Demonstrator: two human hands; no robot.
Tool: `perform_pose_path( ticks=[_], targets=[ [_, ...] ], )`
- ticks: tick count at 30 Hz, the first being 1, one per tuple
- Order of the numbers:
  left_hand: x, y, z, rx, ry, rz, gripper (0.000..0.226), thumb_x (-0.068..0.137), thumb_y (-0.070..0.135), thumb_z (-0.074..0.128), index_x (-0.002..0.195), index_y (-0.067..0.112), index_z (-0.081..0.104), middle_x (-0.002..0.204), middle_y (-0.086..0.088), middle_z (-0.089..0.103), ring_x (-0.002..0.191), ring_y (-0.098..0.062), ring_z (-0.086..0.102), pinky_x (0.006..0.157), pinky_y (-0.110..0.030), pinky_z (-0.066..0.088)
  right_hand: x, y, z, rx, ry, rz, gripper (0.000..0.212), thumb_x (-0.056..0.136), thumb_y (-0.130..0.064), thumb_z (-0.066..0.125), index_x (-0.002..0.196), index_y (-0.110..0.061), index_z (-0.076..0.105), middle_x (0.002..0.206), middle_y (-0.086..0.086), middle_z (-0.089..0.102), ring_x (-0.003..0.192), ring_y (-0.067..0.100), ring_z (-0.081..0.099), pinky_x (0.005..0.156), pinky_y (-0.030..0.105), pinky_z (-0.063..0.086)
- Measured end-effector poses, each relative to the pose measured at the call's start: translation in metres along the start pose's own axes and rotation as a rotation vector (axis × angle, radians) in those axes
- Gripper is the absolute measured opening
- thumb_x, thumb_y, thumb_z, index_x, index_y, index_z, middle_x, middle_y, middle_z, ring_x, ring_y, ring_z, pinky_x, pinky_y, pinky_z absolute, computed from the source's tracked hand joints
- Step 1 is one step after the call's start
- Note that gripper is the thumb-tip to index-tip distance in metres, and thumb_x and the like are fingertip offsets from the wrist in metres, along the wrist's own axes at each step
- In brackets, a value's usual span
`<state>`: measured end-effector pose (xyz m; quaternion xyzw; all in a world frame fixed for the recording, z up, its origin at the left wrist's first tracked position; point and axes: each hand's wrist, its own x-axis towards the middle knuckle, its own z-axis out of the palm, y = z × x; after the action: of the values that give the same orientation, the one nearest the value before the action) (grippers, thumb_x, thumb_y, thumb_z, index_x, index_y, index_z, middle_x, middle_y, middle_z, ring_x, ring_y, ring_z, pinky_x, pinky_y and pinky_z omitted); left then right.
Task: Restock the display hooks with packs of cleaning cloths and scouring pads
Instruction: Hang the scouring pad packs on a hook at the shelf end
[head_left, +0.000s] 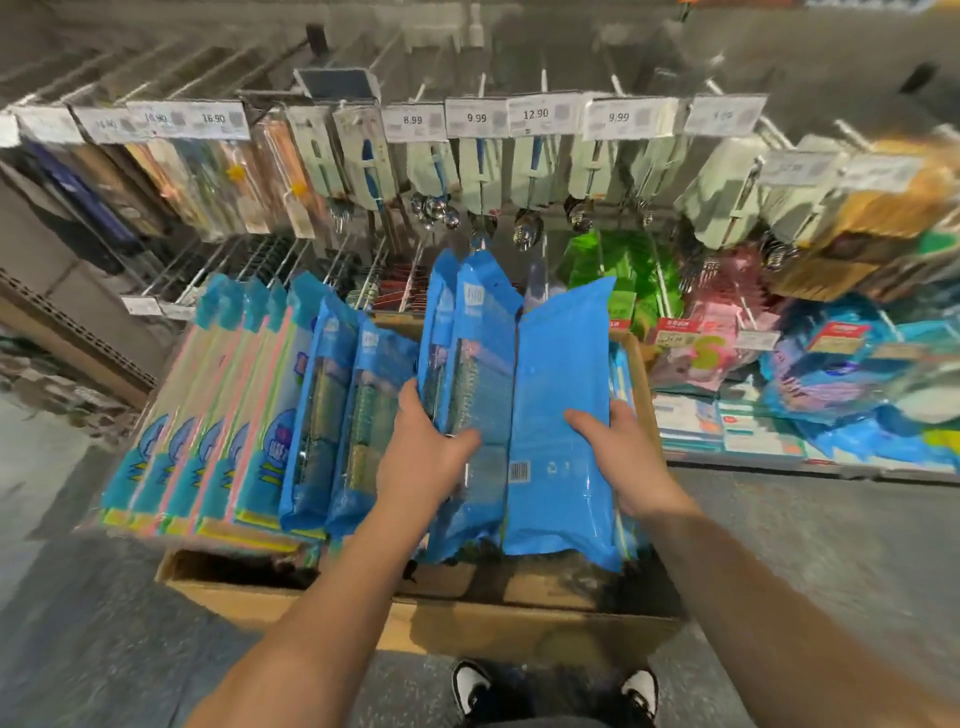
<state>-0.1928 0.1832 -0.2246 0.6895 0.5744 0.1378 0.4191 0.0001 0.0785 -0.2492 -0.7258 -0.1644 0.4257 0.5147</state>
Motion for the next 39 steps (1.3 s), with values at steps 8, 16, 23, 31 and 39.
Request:
perform_pose_path(
  ticks=[8, 16, 23, 31, 39],
  targets=[
    [-0.054, 0.08, 0.087, -0.274, -0.134, 0.111, 0.105, 0.058, 0.054, 0.074, 0.149, 0.035, 0.026, 0.124, 0.008, 0.065, 0.111, -0.02, 0.066, 0.1, -0.046, 0.052, -0.046, -0.017, -0.11, -0.24, 0.265, -0.217, 0.061, 0.078, -0.048, 0.071, 0.129, -0.025, 0.05, 0.118, -0.009, 0.06, 0.102, 0.009, 0.061, 0.088, 0.031, 0.049],
    [-0.137, 0.177, 0.24, -0.369, -0.381, 0.115, 0.093, 0.057, 0.042, 0.084, 0.137, 0.022, 0.041, 0.115, -0.003, 0.072, 0.097, -0.022, 0.071, 0.098, -0.048, 0.054, -0.093, 0.021, -0.295, -0.468, 0.396, -0.287, 0.049, 0.098, -0.047, 0.052, 0.139, -0.02, 0.055, 0.127, 0.003, 0.046, 0.125, 0.022, 0.047, 0.111, 0.037, 0.035],
    [-0.227, 0.267, 0.393, -0.342, -0.648, 0.137, 0.093, 0.048, 0.052, 0.083, 0.13, 0.028, 0.045, 0.11, -0.001, 0.073, 0.097, -0.025, 0.072, 0.096, -0.053, 0.055, -0.147, 0.06, -0.527, -0.471, 0.548, -0.334, 0.016, 0.092, -0.022, 0.068, 0.107, -0.019, 0.073, 0.098, -0.014, 0.045, 0.104, 0.017, 0.053, 0.095, 0.019, 0.039],
    [-0.309, 0.37, 0.54, -0.323, -1.011, 0.229, 0.056, 0.07, 0.019, 0.08, 0.118, 0.026, 0.052, 0.103, -0.006, 0.067, 0.068, -0.005, 0.071, 0.066, -0.029, 0.06, -0.211, 0.082, -0.72, -0.491, 0.86, -0.22, 0.021, 0.089, -0.038, 0.07, 0.096, -0.018, 0.07, 0.109, 0.0, 0.057, 0.103, 0.013, 0.055, 0.097, 0.029, 0.042],
    [-0.343, 0.449, 0.685, -0.152, -1.328, 0.337, 0.082, 0.058, 0.041, 0.078, 0.133, 0.025, 0.049, 0.125, 0.009, 0.061, 0.121, -0.012, 0.059, 0.086, -0.023, 0.047, -0.236, 0.105, -0.888, -0.444, 0.865, 0.113, 0.091, 0.068, -0.054, 0.084, 0.142, -0.023, 0.042, 0.155, 0.006, 0.016, 0.142, 0.026, 0.025, 0.117, 0.036, 0.028]
  ],
)
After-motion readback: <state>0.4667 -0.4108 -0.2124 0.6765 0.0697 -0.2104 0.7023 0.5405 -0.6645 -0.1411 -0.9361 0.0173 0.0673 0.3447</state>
